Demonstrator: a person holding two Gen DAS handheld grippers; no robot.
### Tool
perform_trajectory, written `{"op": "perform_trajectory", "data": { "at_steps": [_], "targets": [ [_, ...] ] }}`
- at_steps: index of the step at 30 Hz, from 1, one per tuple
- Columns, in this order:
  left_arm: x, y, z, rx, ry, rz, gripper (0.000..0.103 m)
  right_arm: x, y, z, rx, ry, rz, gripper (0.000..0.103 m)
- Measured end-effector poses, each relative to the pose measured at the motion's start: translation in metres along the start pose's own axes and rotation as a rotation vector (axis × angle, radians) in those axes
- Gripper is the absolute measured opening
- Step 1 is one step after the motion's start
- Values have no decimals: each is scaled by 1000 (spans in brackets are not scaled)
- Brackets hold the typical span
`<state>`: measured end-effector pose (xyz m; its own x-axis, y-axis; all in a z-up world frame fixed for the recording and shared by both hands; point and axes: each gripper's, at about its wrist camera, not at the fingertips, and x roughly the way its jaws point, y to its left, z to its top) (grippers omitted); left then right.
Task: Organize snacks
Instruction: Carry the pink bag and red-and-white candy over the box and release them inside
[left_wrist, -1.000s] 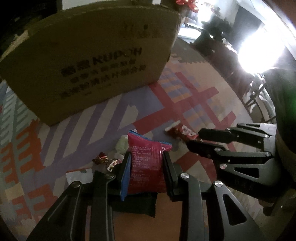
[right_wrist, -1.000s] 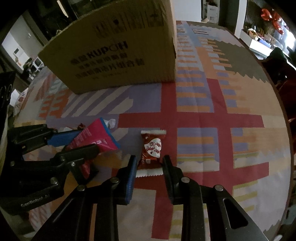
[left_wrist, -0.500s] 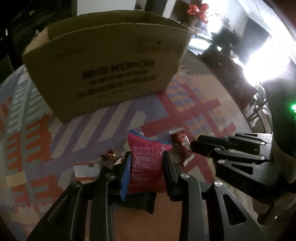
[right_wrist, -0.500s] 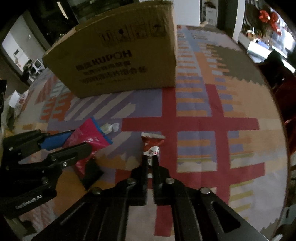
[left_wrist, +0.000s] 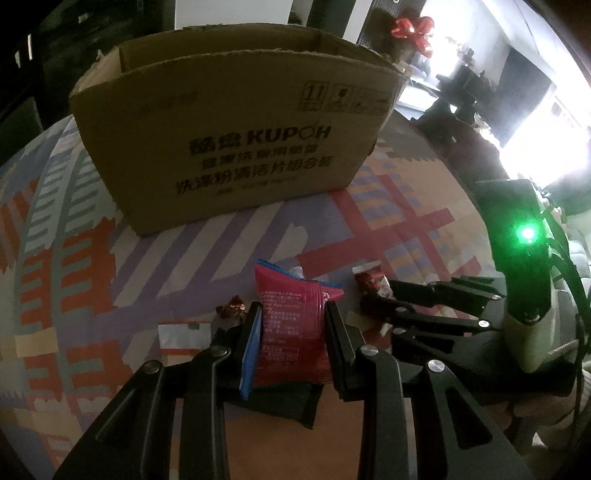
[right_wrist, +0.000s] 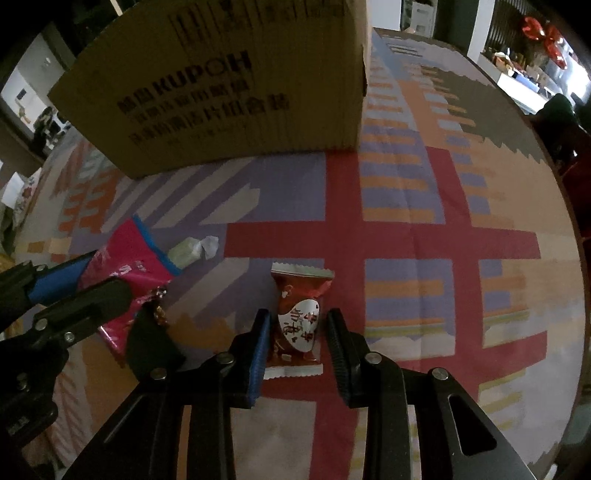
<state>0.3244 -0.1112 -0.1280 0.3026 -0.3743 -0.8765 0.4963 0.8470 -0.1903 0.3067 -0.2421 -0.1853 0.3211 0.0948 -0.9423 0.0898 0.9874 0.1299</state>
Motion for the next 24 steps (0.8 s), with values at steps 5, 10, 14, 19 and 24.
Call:
{"op": "perform_trajectory", "data": {
  "at_steps": [5, 10, 14, 19, 24],
  "targets": [
    [-2, 0, -1, -11, -8, 2, 32, -8, 2, -3, -13, -14, 17, 23],
    [-12, 1, -2, -28, -44, 10, 32, -30, 2, -8, -17, -52, 34, 23],
    [-27, 1, 1, -37, -85, 14, 32, -51, 3, -6, -12, -99, 44, 23],
    [-49, 3, 8, -50, -142, 16, 32, -77, 12, 2, -25, -163, 47, 23],
    [-77, 4, 20, -35, -214, 39, 32, -104, 22, 12, -48, -235, 54, 23]
  ]
}}
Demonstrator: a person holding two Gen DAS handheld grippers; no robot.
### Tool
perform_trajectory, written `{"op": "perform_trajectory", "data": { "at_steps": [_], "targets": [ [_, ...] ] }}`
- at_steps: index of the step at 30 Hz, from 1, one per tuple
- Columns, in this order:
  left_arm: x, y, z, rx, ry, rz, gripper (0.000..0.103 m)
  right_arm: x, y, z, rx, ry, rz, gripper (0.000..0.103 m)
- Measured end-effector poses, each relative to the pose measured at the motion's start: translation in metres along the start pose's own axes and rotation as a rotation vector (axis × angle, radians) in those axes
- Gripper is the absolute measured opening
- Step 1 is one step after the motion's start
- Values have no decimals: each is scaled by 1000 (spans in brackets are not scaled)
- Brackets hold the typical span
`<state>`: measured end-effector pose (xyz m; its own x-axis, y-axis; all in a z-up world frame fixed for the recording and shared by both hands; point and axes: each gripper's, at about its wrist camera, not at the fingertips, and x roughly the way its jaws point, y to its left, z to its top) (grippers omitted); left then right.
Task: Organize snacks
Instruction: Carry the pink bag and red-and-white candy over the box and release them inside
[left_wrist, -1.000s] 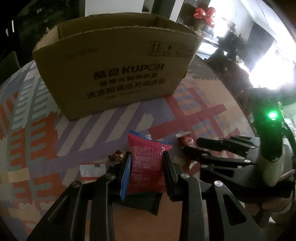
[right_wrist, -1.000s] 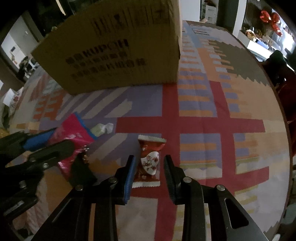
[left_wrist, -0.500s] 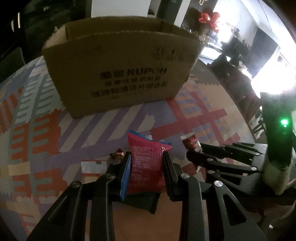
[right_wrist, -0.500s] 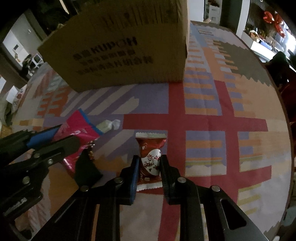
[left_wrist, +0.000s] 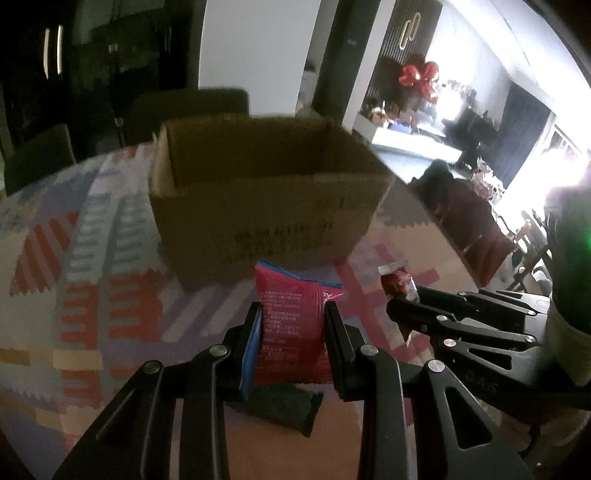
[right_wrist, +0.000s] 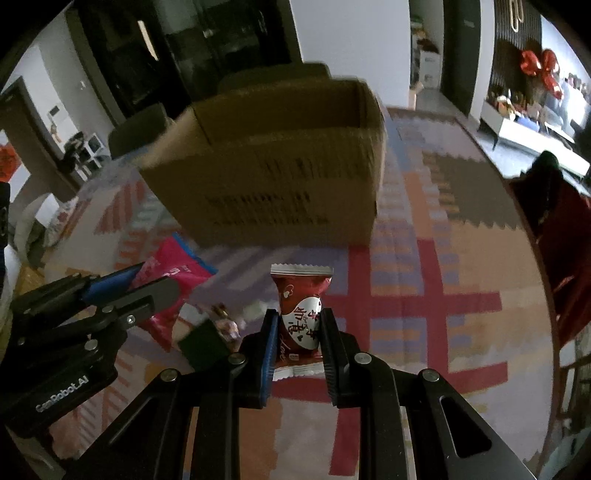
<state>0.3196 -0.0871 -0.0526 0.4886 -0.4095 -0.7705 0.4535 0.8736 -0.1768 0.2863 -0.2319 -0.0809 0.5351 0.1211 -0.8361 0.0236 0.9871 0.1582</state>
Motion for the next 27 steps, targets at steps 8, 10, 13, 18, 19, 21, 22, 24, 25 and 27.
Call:
{"op": "perform_trajectory", "data": {
  "at_steps": [8, 10, 13, 18, 19, 21, 22, 24, 25, 27],
  "targets": [
    [-38, 1, 29, 27, -116, 30, 32, -28, 17, 28, -34, -90, 43, 23],
    [-43, 4, 35, 25, -132, 36, 32, -32, 20, 34, -41, -108, 48, 23],
    [-47, 7, 46, 19, -148, 43, 32, -37, 22, 46, -41, -136, 53, 23],
    [-50, 11, 65, 20, -171, 51, 32, -44, 24, 69, -55, -186, 50, 23],
    [-50, 12, 69, 21, -174, 54, 32, -45, 24, 74, -55, -193, 53, 23],
    [-50, 13, 76, 20, -179, 55, 32, -46, 25, 82, -56, -199, 58, 23],
    [-50, 15, 81, 18, -181, 56, 32, -45, 25, 86, -58, -197, 61, 23],
    [-48, 18, 88, 15, -180, 59, 32, -43, 24, 94, -60, -199, 61, 23],
    [-47, 19, 92, 14, -178, 60, 32, -42, 24, 98, -63, -196, 59, 23],
    [-43, 22, 99, 14, -170, 63, 32, -38, 22, 104, -62, -192, 57, 23]
  ]
}}
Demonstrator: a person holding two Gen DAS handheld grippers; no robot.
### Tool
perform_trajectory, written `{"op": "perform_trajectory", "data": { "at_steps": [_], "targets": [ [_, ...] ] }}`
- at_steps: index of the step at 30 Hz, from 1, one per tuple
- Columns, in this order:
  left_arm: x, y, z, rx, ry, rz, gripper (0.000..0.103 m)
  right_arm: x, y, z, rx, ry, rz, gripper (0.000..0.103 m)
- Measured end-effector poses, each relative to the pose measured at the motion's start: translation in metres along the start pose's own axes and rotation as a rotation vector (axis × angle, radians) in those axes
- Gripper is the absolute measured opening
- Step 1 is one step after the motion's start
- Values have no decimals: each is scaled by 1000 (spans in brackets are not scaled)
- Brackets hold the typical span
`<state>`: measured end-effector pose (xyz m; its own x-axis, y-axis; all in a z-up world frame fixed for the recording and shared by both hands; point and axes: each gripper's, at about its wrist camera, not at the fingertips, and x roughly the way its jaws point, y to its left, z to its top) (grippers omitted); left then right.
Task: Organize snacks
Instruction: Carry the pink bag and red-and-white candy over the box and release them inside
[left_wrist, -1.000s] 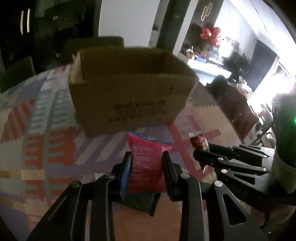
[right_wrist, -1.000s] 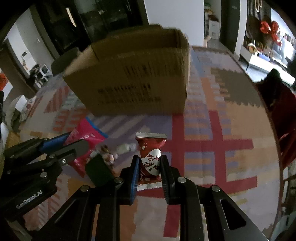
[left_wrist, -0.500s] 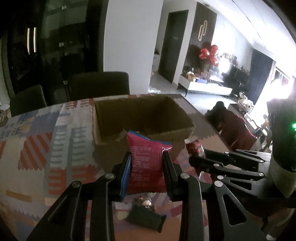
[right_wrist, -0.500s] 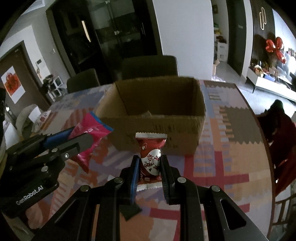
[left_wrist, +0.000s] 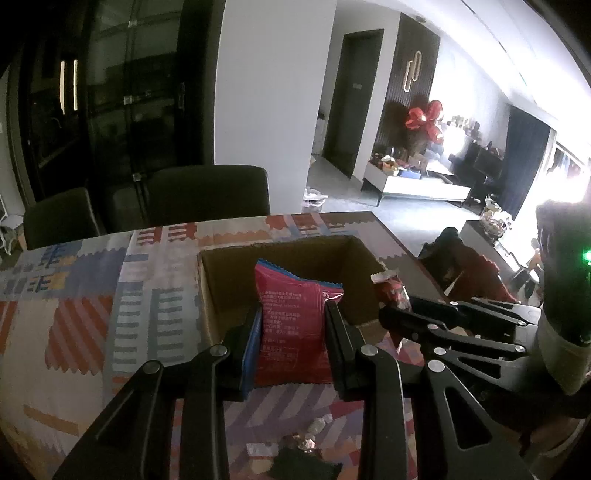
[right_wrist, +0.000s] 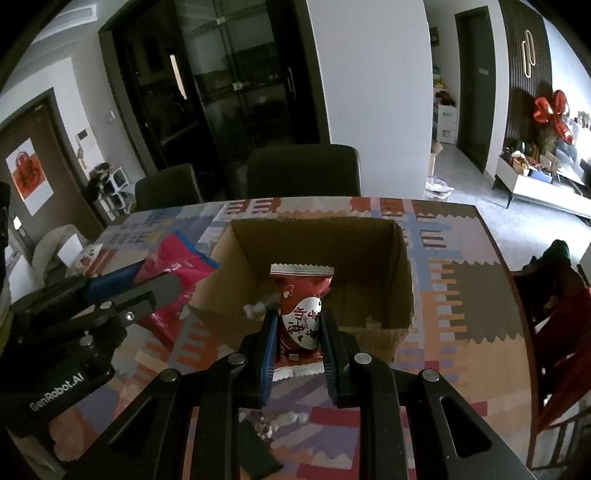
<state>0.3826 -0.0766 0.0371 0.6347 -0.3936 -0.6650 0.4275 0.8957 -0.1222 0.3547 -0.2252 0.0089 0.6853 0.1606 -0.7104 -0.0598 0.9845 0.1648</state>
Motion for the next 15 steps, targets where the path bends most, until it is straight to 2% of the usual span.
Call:
{"op": "perform_trajectory", "data": {
  "at_steps": [15],
  "targets": [
    [62, 21, 28, -38, 98, -1, 32, 50, -17, 36, 16, 76, -17, 24]
  ]
}}
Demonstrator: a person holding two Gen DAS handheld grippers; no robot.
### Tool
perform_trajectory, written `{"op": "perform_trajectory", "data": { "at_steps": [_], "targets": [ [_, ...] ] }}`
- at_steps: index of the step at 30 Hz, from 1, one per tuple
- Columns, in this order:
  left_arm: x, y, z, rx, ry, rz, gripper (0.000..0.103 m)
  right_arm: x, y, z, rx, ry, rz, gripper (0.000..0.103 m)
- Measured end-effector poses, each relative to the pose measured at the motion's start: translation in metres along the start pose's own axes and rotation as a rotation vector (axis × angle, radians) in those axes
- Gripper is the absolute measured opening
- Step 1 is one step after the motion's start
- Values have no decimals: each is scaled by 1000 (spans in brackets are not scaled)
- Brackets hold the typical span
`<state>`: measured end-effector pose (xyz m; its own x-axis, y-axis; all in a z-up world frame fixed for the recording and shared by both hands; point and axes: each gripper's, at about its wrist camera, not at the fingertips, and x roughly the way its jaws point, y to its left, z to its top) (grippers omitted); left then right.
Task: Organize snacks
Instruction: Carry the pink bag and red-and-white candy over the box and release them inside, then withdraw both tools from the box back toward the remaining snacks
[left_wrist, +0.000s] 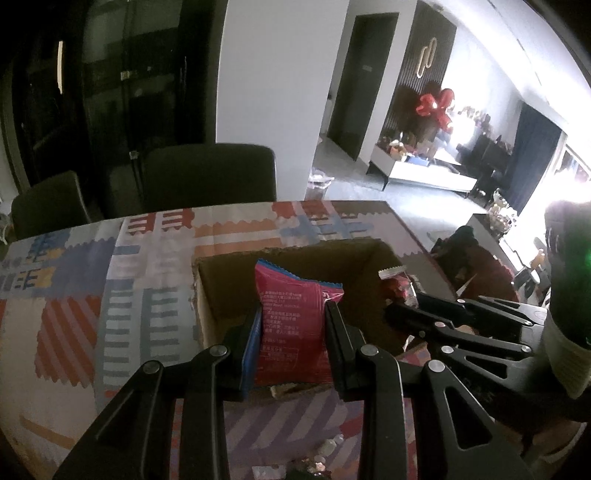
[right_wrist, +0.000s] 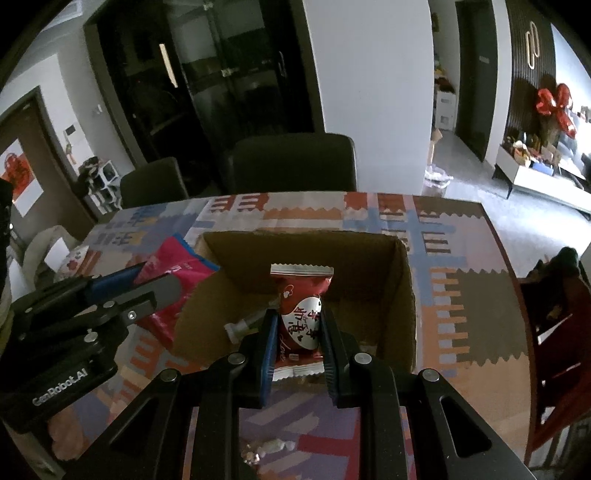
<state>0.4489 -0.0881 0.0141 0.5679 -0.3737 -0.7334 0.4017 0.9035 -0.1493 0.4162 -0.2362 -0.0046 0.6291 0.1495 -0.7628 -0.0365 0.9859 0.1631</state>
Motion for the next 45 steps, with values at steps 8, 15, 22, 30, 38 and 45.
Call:
{"op": "perform_trajectory", "data": {
  "at_steps": [8, 15, 22, 30, 38, 45],
  "targets": [
    [21, 2, 5, 4, 32, 10, 48, 29, -11, 4, 32, 58, 7, 26],
    [11, 4, 1, 8, 14, 93, 59, 28, -18, 5, 43, 48, -37, 36],
    [-14, 4, -12, 14, -5, 162, 59, 12, -11, -6, 6, 22, -30, 36],
    [-46, 2, -32, 2, -21, 143, 59, -12, 8, -23, -22, -2, 20, 36],
    [-74, 3, -58, -12, -35, 146, 60, -30, 29, -44, -44, -7, 79, 36],
    [-85, 8, -84, -35, -17, 157, 60, -37, 44, -67, -73, 12, 110, 36]
  ]
}}
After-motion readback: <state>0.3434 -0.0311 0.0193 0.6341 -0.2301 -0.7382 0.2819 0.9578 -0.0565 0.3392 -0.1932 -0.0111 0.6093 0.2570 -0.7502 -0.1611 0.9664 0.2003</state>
